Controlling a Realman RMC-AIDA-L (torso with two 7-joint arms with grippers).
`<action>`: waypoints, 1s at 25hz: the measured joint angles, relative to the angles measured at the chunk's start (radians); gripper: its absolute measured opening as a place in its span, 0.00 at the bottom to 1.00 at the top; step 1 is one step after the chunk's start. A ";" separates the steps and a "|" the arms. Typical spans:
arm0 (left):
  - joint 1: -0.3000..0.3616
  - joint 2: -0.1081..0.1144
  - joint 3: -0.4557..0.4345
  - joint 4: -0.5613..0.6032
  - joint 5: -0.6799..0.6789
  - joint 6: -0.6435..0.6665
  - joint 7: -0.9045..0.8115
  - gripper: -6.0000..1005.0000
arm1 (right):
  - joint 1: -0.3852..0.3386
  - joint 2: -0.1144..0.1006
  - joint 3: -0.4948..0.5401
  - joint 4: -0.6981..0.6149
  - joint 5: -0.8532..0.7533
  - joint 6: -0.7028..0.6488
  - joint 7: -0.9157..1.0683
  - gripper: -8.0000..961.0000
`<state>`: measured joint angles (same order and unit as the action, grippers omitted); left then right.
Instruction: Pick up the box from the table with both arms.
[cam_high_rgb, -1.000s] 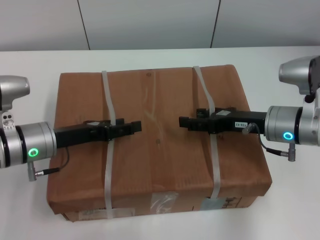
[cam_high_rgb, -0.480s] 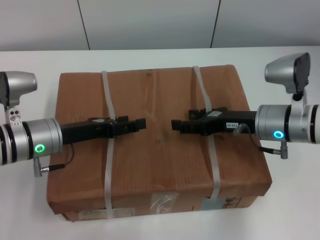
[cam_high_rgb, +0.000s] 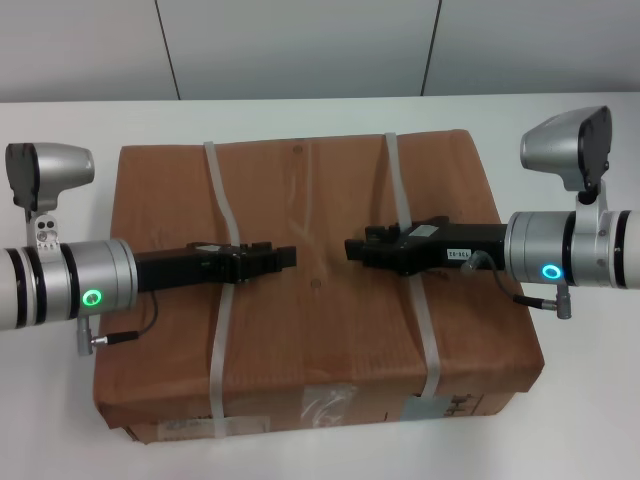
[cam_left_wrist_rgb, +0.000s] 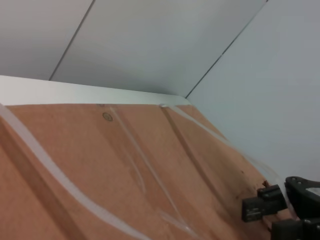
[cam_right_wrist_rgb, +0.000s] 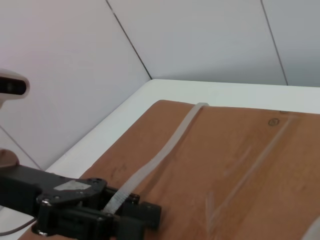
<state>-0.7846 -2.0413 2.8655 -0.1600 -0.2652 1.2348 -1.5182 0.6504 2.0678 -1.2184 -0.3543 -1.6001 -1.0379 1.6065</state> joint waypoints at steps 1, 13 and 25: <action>0.001 0.000 0.000 0.000 0.000 0.000 0.000 0.65 | 0.000 0.000 0.000 0.000 0.001 -0.002 -0.009 0.60; 0.010 0.000 0.000 0.000 -0.010 0.000 0.008 0.20 | -0.012 0.004 0.008 0.000 0.013 -0.009 -0.092 0.20; 0.010 0.000 0.000 -0.004 -0.027 0.011 0.057 0.08 | -0.046 0.005 0.002 0.000 0.122 -0.020 -0.182 0.02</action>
<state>-0.7746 -2.0411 2.8655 -0.1639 -0.2926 1.2460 -1.4611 0.6049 2.0724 -1.2159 -0.3543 -1.4781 -1.0577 1.4242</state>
